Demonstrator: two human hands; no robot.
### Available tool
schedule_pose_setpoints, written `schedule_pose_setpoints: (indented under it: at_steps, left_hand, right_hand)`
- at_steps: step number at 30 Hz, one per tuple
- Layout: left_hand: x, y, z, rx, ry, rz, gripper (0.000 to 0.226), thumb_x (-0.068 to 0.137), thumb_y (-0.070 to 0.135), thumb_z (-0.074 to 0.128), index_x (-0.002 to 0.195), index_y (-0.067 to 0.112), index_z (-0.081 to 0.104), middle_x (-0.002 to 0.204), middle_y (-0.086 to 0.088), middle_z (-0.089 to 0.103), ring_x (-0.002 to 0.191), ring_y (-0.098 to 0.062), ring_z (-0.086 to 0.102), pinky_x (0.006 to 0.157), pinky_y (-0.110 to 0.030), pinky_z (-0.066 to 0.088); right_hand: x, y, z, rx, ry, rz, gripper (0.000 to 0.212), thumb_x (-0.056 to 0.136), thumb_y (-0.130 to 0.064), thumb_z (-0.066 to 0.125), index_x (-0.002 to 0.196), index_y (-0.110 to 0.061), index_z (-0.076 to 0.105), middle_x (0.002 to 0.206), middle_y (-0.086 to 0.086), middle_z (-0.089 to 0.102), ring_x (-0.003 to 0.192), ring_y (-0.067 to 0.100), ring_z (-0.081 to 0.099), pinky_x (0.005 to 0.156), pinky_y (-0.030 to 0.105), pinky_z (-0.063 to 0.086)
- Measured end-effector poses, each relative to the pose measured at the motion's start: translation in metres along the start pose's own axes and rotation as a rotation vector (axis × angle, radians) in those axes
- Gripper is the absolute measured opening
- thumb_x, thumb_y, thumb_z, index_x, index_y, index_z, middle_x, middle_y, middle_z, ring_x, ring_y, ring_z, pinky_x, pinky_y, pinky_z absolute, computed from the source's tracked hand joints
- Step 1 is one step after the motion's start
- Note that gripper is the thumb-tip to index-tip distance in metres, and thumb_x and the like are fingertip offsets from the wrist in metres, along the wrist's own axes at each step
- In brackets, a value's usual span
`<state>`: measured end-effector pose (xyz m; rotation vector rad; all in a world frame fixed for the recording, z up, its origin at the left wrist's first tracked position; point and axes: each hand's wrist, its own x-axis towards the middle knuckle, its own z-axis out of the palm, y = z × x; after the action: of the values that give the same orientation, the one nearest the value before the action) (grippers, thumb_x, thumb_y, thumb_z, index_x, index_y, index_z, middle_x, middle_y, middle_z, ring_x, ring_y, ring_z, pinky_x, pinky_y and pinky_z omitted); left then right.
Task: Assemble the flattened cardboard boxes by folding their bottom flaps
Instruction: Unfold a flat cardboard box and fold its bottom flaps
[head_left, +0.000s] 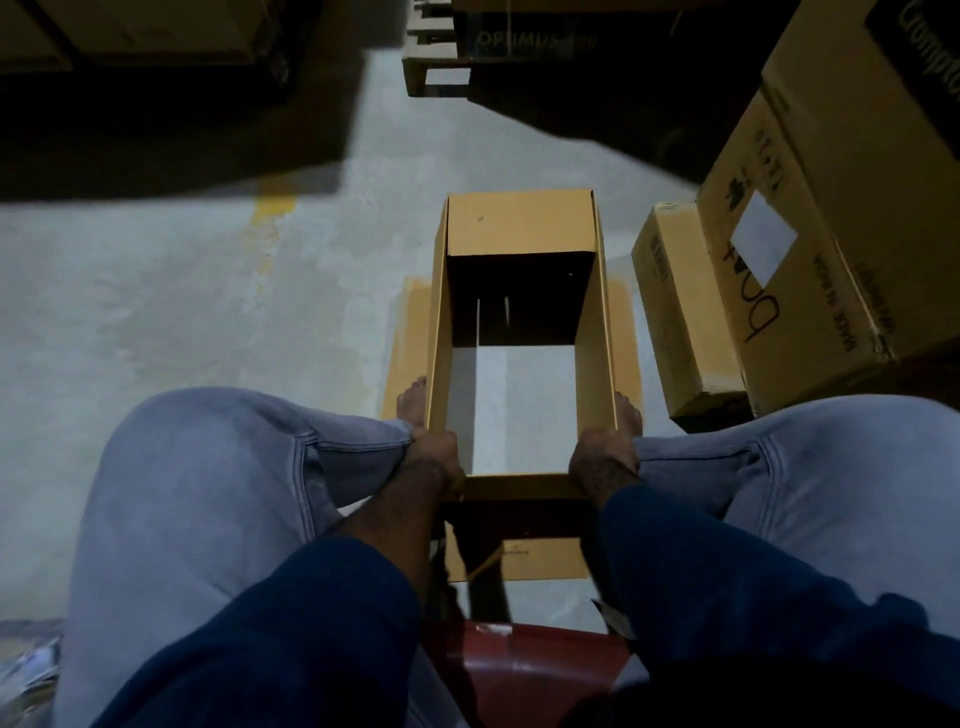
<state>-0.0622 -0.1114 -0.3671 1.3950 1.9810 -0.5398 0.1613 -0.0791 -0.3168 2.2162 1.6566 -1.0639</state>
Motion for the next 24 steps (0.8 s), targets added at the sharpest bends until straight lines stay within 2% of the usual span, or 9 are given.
schedule_pose_setpoints:
  at_steps: [4,7,10,12,13,15,17,20,24]
  left_hand:
    - [-0.002,-0.002,0.001,0.029,0.019,0.040,0.060,0.081,0.029,0.077,0.135,0.014,0.054,0.132,-0.012,0.053,0.120,-0.029,0.055,0.101,-0.043,0.052]
    - [-0.011,0.005,-0.018,0.030,-0.120,0.006,0.058,0.085,0.034,0.079,0.134,0.015,0.055,0.136,-0.010,0.056,0.125,-0.027,0.054,0.106,-0.038,0.047]
    - [-0.004,0.009,-0.050,-0.154,-0.358,0.028,0.093,0.081,0.039,0.085,0.155,0.010,0.036,0.161,-0.010,0.035,0.145,-0.032,0.037,0.114,-0.046,0.039]
    - [0.008,0.014,-0.069,-0.277,-0.246,0.026,0.120,0.069,0.056,0.088,0.162,0.020,0.021,0.168,-0.011,0.019,0.152,-0.037,0.020,0.118,-0.055,0.030]
    - [0.014,0.015,-0.079,-0.322,-0.111,0.023,0.121,0.067,0.060,0.086,0.161,0.024,0.021,0.167,-0.014,0.019,0.152,-0.039,0.020,0.118,-0.055,0.030]
    - [0.028,0.019,-0.100,-0.446,0.137,0.047,0.097,0.079,0.047,0.084,0.156,0.022,0.031,0.158,-0.020,0.029,0.138,-0.040,0.041,0.107,-0.045,0.043]
    - [0.043,0.026,-0.124,-0.418,0.293,0.104,0.072,0.088,0.030,0.077,0.148,0.018,0.040,0.147,-0.019,0.035,0.122,-0.038,0.055,0.094,-0.041,0.051]
    - [0.070,0.038,-0.163,-0.201,0.426,0.210,0.054,0.089,0.023,0.070,0.136,0.021,0.045,0.133,-0.015,0.043,0.114,-0.038,0.058,0.088,-0.046,0.055]
    - [0.120,0.059,-0.207,0.104,0.574,0.273,0.059,0.086,0.022,0.071,0.137,0.018,0.043,0.132,-0.016,0.045,0.116,-0.038,0.053,0.088,-0.047,0.049]
  right_hand:
    - [0.008,-0.002,-0.001,-0.234,0.006,-0.014,0.023,0.104,-0.018,0.054,0.119,-0.005,0.065,0.122,0.011,0.065,0.112,0.025,0.063,0.092,0.034,0.049]
    - [0.019,-0.006,-0.003,-0.501,-0.127,-0.065,0.022,0.101,-0.024,0.061,0.115,-0.008,0.067,0.120,0.008,0.066,0.107,0.020,0.062,0.094,0.032,0.049]
    - [0.023,-0.023,-0.020,-0.670,-0.429,-0.027,0.037,0.095,-0.026,0.071,0.129,-0.013,0.068,0.145,0.008,0.053,0.132,0.025,0.050,0.111,0.041,0.042]
    - [0.037,-0.035,-0.034,-0.583,-0.464,0.040,0.054,0.088,-0.027,0.078,0.138,-0.013,0.063,0.158,0.010,0.039,0.146,0.030,0.035,0.116,0.044,0.032]
    - [0.047,-0.041,-0.041,-0.479,-0.417,0.028,0.064,0.085,-0.031,0.081,0.142,-0.011,0.058,0.160,0.011,0.037,0.146,0.033,0.034,0.115,0.046,0.033]
    - [0.065,-0.053,-0.055,-0.266,-0.199,0.028,0.080,0.078,-0.040,0.086,0.144,-0.010,0.052,0.154,0.016,0.041,0.139,0.038,0.041,0.110,0.049,0.041]
    - [0.083,-0.068,-0.068,-0.125,0.043,-0.025,0.070,0.082,-0.038,0.083,0.140,-0.013,0.053,0.148,0.019,0.039,0.131,0.039,0.043,0.105,0.049,0.045]
    - [0.114,-0.098,-0.090,-0.136,0.308,-0.220,0.043,0.091,-0.023,0.069,0.131,-0.016,0.056,0.139,0.017,0.040,0.125,0.036,0.043,0.103,0.047,0.046]
    - [0.170,-0.133,-0.108,-0.358,0.462,-0.439,0.051,0.087,-0.017,0.069,0.135,-0.017,0.053,0.134,0.015,0.048,0.121,0.033,0.047,0.101,0.045,0.045]
